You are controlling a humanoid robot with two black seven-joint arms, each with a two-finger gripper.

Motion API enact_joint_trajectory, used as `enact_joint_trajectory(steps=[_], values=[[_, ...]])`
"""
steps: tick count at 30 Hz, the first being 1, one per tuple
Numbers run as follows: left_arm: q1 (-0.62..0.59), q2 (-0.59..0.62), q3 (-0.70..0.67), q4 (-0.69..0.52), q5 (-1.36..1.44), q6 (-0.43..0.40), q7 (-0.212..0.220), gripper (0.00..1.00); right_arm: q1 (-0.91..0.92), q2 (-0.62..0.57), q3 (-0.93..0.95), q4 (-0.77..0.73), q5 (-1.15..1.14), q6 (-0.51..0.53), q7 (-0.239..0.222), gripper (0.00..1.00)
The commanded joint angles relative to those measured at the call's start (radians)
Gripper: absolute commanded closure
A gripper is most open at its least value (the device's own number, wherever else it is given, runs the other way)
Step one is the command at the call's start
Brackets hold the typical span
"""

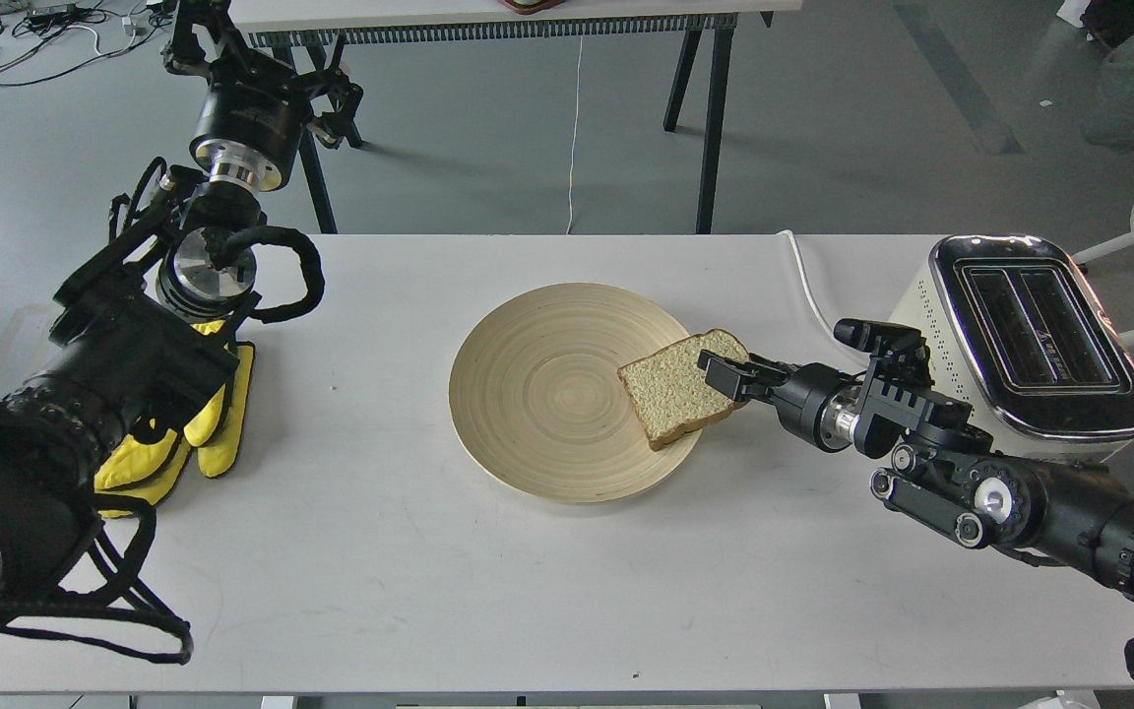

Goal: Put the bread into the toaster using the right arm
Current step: 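Close the right gripper on the edge of the bread slice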

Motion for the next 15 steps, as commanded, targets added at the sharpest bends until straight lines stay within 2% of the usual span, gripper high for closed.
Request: enact_joint_trajectory(steps=[1, 3, 5, 8, 11, 15], values=[[-0.001, 0.0, 0.0, 0.0, 0.0, 0.0, 0.0, 0.0, -0.001, 0.006, -0.001, 0.006, 0.048, 0.001, -0.003, 0.43], [-0.001, 0.0, 0.0, 0.0, 0.0, 0.0, 0.0, 0.0, -0.001, 0.01, -0.001, 0.005, 0.056, 0.001, -0.012, 0.56], [-0.001, 0.0, 0.0, 0.0, 0.0, 0.0, 0.0, 0.0, 0.0, 0.008, 0.0, 0.006, 0.058, 0.001, -0.049, 0.69], [-0.001, 0.0, 0.0, 0.0, 0.0, 0.0, 0.0, 0.0, 0.005, 0.01, 0.0, 0.008, 0.058, 0.002, -0.071, 0.84], [-0.001, 0.0, 0.0, 0.0, 0.0, 0.0, 0.0, 0.0, 0.011, 0.008, 0.016, 0.009, 0.059, 0.002, -0.071, 0.92], [-0.001, 0.0, 0.0, 0.0, 0.0, 0.0, 0.0, 0.0, 0.017, 0.0, 0.049, 0.015, 0.061, 0.002, -0.071, 0.94]])
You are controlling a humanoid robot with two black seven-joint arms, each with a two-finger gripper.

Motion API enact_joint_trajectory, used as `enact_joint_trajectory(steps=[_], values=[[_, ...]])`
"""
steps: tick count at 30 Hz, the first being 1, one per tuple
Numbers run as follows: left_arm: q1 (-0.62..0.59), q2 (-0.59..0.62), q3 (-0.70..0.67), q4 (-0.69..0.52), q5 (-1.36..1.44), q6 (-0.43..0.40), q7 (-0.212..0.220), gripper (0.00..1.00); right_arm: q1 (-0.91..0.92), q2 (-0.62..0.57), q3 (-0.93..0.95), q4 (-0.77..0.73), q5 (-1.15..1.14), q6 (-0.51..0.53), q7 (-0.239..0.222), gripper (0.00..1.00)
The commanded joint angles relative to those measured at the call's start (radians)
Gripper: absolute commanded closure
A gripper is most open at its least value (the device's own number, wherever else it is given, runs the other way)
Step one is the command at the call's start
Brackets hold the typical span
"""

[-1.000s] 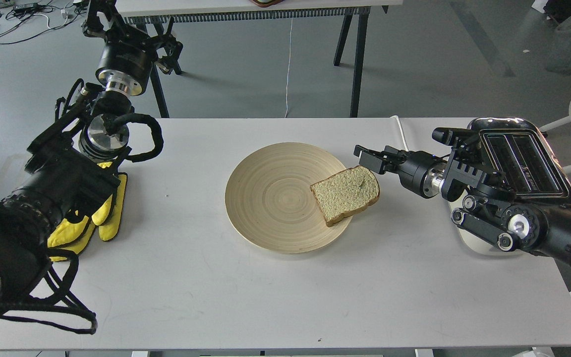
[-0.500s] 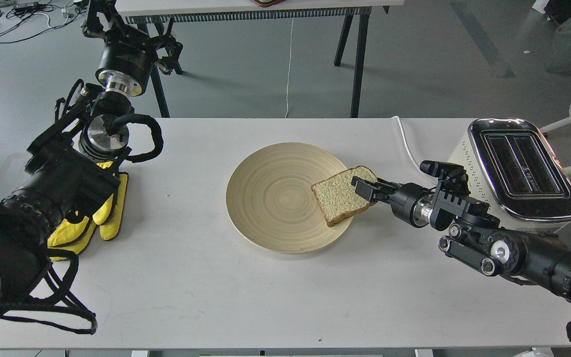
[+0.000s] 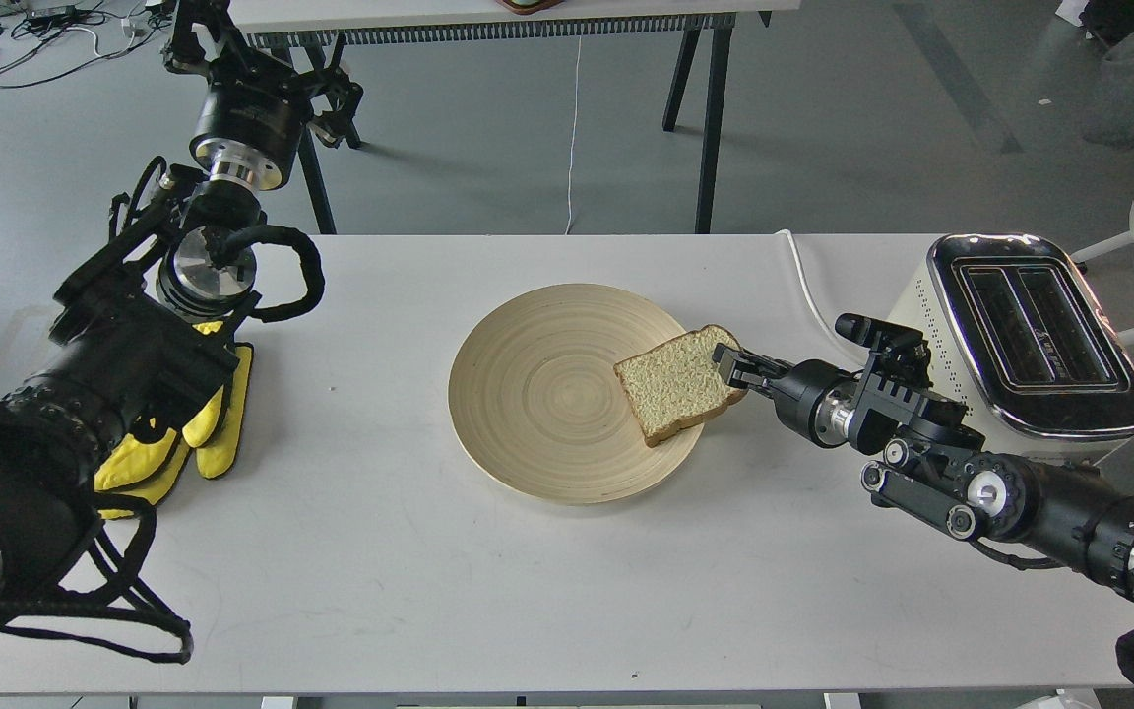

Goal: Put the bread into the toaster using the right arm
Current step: 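Close the right gripper on the edge of the bread slice, then lift the bread slice off the plate and carry it above the toaster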

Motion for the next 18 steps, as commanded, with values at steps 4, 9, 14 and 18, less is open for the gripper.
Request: enact_joint_trajectory(steps=[4, 9, 14, 18], values=[[0.0, 0.0, 0.0, 0.0, 0.0, 0.0, 0.0, 0.0, 0.048, -0.038, 0.047, 0.049, 0.002, 0.002, 0.0, 0.94], [0.002, 0.0, 0.0, -0.002, 0.0, 0.0, 0.0, 0.0, 0.133, -0.201, 0.101, 0.202, 0.002, 0.014, -0.017, 0.94], [0.002, 0.0, 0.0, -0.002, 0.0, 0.0, 0.0, 0.0, 0.22, -0.392, 0.099, 0.375, 0.001, 0.017, -0.029, 0.94], [0.002, 0.0, 0.0, -0.002, 0.0, 0.0, 0.0, 0.0, 0.246, -0.585, 0.087, 0.507, -0.011, 0.02, -0.046, 0.93]])
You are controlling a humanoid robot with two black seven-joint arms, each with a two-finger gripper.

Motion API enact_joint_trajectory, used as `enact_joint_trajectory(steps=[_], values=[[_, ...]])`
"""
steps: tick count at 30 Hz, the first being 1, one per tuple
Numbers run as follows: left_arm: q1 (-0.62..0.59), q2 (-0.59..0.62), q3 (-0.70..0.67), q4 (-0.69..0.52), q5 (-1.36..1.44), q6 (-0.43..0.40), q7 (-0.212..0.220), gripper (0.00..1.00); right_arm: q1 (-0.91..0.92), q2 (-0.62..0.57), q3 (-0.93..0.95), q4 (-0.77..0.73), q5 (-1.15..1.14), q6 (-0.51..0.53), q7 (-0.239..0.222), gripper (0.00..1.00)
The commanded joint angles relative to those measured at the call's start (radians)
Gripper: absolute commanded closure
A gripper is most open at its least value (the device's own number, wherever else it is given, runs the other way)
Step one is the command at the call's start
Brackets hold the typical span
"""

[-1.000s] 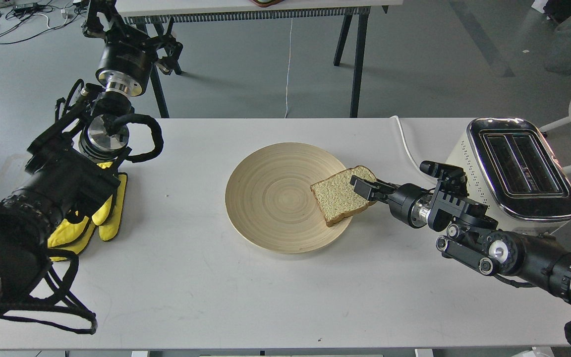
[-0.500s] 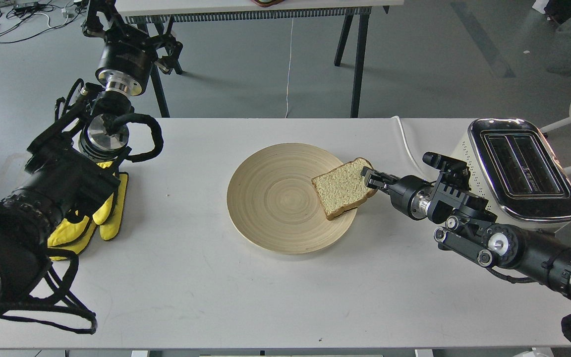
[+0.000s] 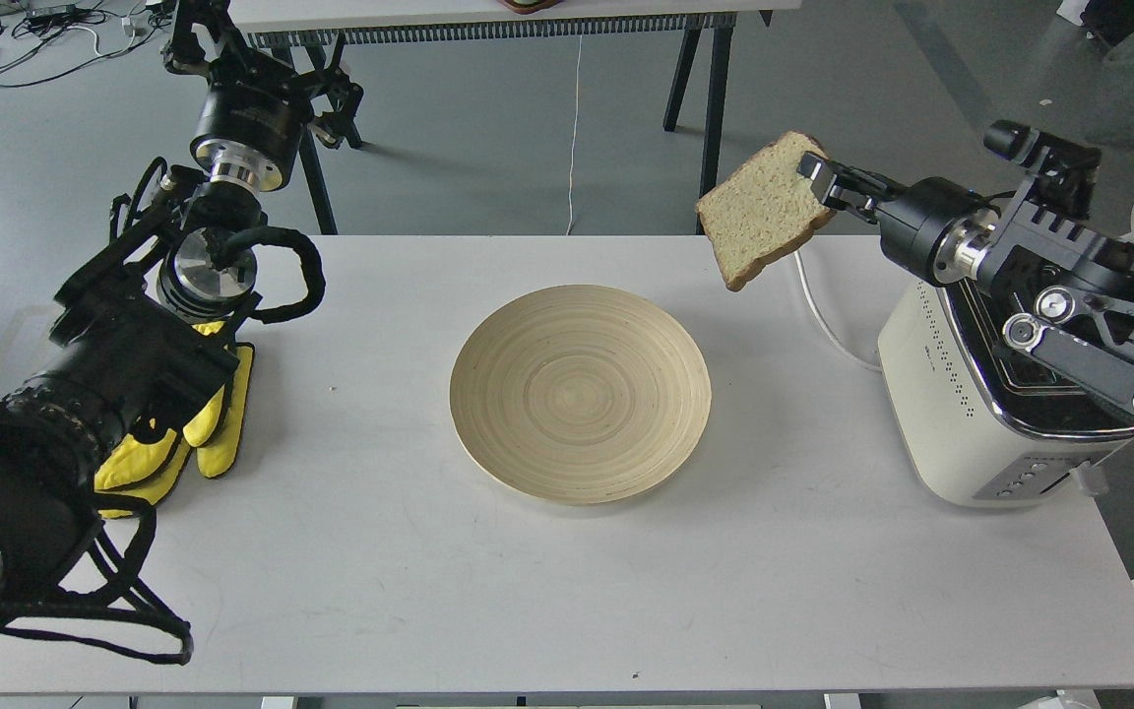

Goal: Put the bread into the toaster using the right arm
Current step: 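Lift the bread slice off the plate and carry it above the toaster, then lower the bread slice into the toaster slot with the right gripper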

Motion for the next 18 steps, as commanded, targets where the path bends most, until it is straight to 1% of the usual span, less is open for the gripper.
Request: enact_joint_trajectory(steps=[1, 6, 9, 12, 18], values=[[0.0, 0.0, 0.0, 0.0, 0.0, 0.0, 0.0, 0.0, 0.017, -0.186, -0.007, 0.123, -0.01, 0.011, -0.022, 0.93], [-0.001, -0.002, 0.0, 0.0, 0.0, 0.0, 0.0, 0.0, 0.006, -0.415, -0.008, 0.263, -0.012, 0.052, -0.028, 0.93], [-0.001, -0.002, 0.0, 0.0, 0.0, 0.0, 0.0, 0.0, -0.015, -0.531, -0.018, 0.317, -0.026, 0.069, -0.028, 0.93], [0.0, -0.002, 0.0, 0.0, 0.0, 0.0, 0.0, 0.0, -0.037, -0.584, -0.042, 0.322, -0.082, 0.074, -0.031, 0.93], [0.0, -0.002, 0.0, 0.0, 0.0, 0.0, 0.0, 0.0, -0.043, -0.584, -0.111, 0.314, -0.098, 0.066, -0.031, 0.94]])
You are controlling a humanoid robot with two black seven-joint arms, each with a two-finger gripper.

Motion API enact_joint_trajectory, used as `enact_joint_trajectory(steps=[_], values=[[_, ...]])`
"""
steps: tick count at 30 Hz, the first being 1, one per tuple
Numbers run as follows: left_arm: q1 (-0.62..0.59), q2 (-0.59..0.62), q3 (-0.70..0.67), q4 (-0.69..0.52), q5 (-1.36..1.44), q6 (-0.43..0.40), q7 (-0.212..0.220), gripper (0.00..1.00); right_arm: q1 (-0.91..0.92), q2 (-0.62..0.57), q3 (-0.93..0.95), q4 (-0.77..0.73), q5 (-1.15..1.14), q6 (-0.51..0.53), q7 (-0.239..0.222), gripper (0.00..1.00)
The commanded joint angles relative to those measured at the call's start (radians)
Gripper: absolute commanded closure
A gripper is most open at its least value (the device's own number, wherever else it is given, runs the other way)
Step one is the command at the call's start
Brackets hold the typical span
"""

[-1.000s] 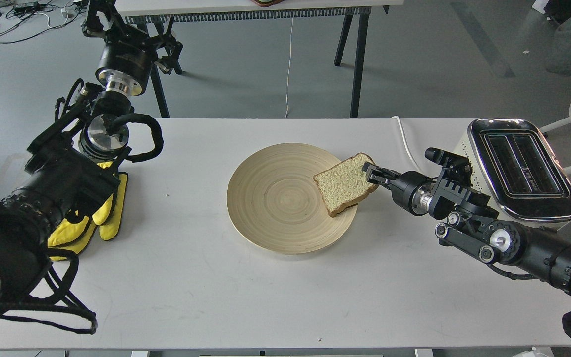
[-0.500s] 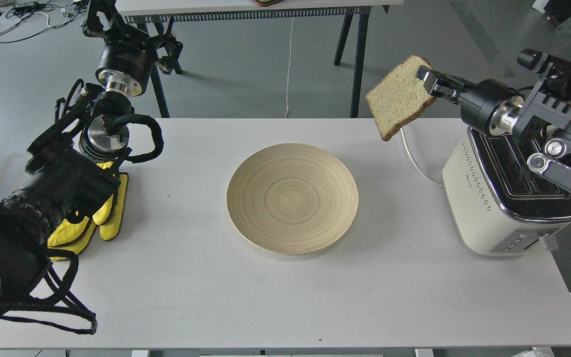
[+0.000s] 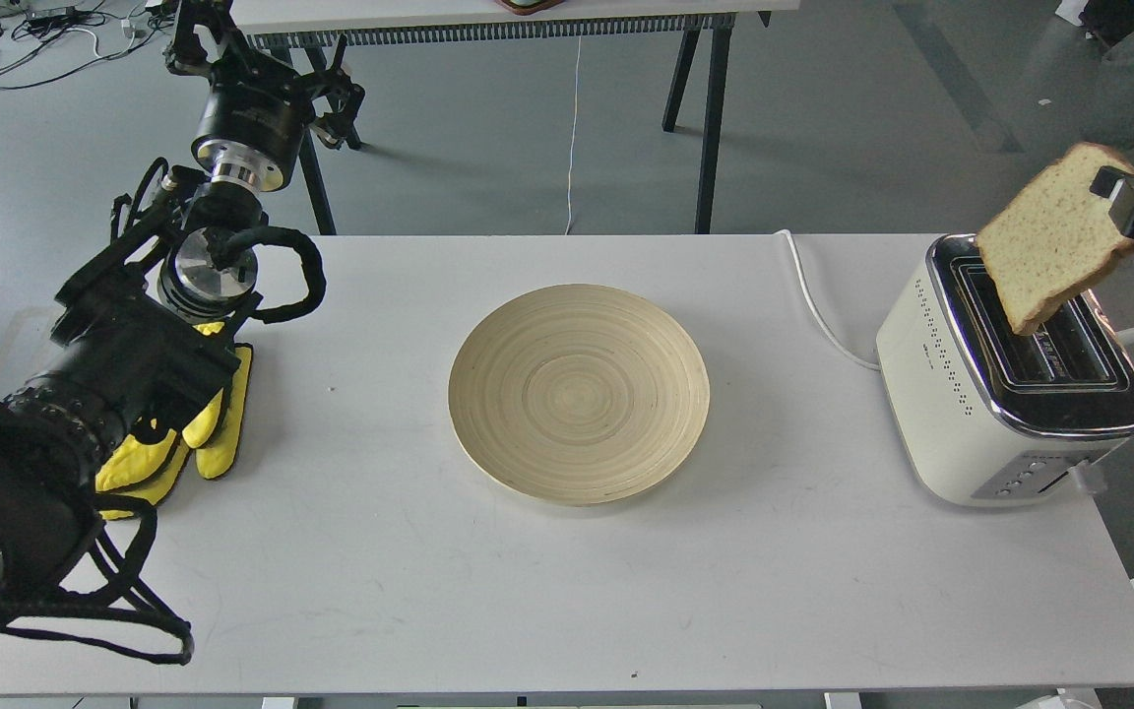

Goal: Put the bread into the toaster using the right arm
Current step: 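Lower the bread slice into the toaster slot with the right gripper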

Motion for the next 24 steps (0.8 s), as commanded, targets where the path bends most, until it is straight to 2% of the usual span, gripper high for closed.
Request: enact_joint_trajectory(steps=[1, 24], values=[[0.001, 0.001, 0.0, 0.0, 0.0, 0.0, 0.0, 0.0, -0.002, 0.005, -0.029, -0.005, -0.003, -0.005, 0.0, 0.94], [0.001, 0.001, 0.0, 0.0, 0.0, 0.0, 0.0, 0.0, -0.007, -0.003, -0.044, -0.029, -0.006, -0.005, -0.01, 0.93]])
